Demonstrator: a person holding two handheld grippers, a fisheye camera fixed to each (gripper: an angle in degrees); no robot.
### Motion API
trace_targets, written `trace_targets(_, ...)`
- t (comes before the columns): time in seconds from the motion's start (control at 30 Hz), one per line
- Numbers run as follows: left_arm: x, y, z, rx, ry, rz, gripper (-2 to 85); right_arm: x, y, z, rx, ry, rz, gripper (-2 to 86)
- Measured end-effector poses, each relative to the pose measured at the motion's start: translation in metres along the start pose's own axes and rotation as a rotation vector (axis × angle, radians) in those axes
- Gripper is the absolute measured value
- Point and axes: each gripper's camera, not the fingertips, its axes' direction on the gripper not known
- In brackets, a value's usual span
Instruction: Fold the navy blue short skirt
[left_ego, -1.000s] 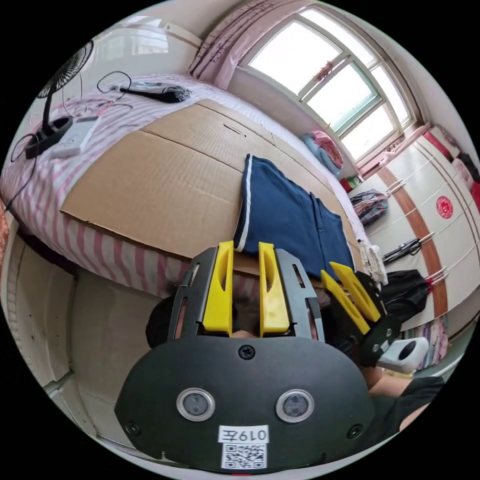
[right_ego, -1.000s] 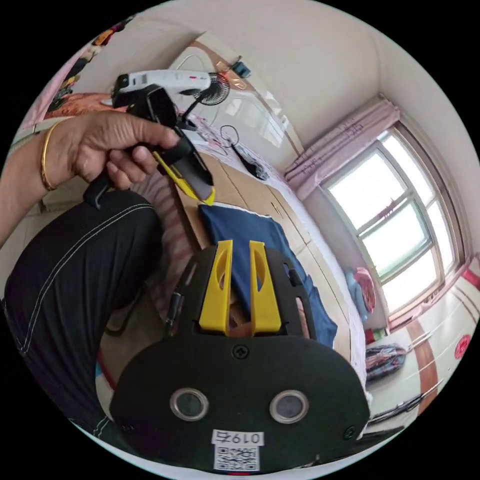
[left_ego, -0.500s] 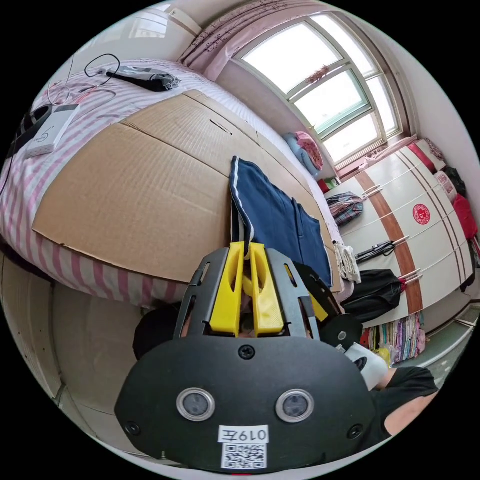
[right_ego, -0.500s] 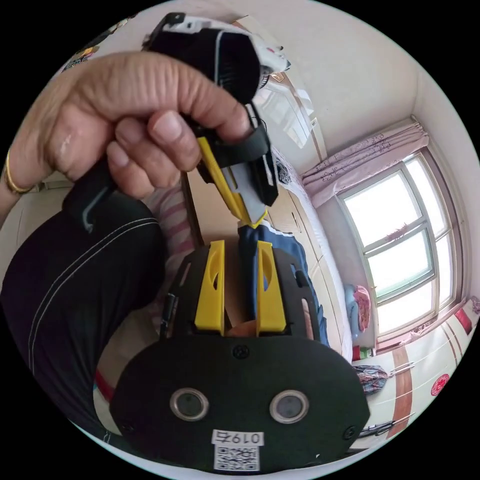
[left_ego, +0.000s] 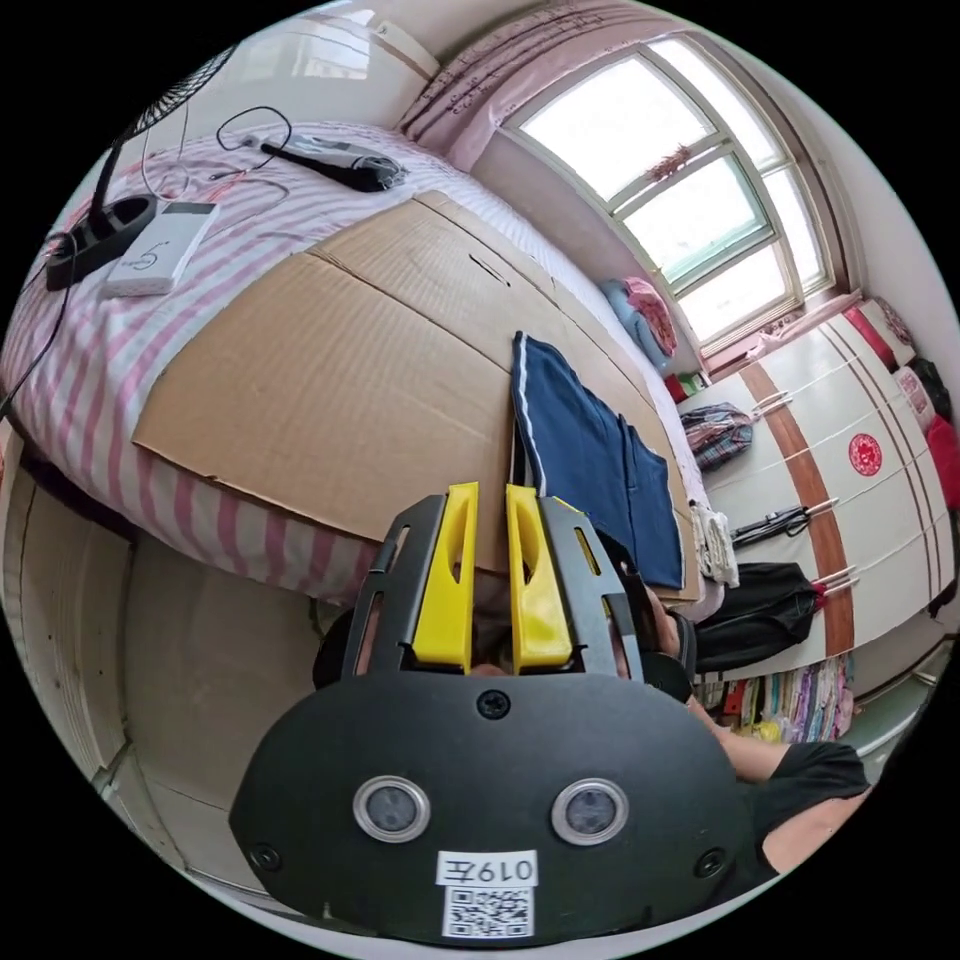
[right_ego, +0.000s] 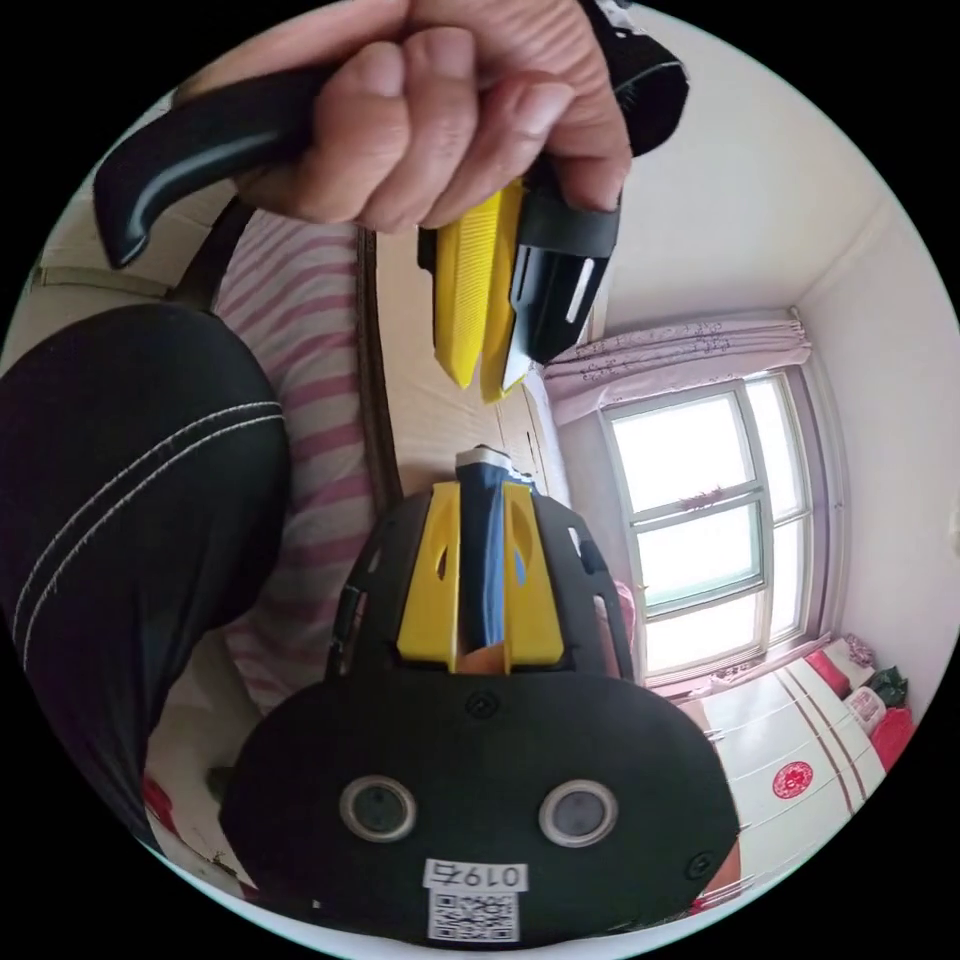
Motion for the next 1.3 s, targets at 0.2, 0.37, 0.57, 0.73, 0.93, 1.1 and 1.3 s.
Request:
trace_targets(0.2,-0.036,-0.032,0.057,-0.046,0.124,-0.051,9.4,0.013,0.004,-0.002,0.021,-0.003,0.166,0.1)
trace_targets(0.37,-0.052,-0.084,0.119,-0.08,0.459,-0.078,16.1,0.037,0.012,0.0,0.035,0.018,0.292,-0.6)
trace_targets(0.57,-0.066,-0.14,0.216,-0.185,0.49,-0.165,17.4,0.057,0.013,0.002,0.043,0.064,0.358,-0.8)
trace_targets(0.73,-0.054,-0.181,0.291,-0.229,0.551,-0.183,17.1,0.07,0.015,0.004,0.054,0.083,0.388,-0.9)
trace_targets(0.93,-0.029,-0.245,0.386,-0.257,0.448,-0.153,14.0,0.081,0.016,0.0,0.061,0.061,0.402,-0.8)
trace_targets(1.1,0.007,-0.289,0.459,-0.322,0.299,-0.071,8.3,0.102,0.014,-0.001,0.041,0.009,0.45,-0.9)
trace_targets(1.3,0.037,-0.313,0.52,-0.345,0.267,-0.051,3.3,0.136,0.018,-0.002,0.019,-0.116,0.54,-0.9)
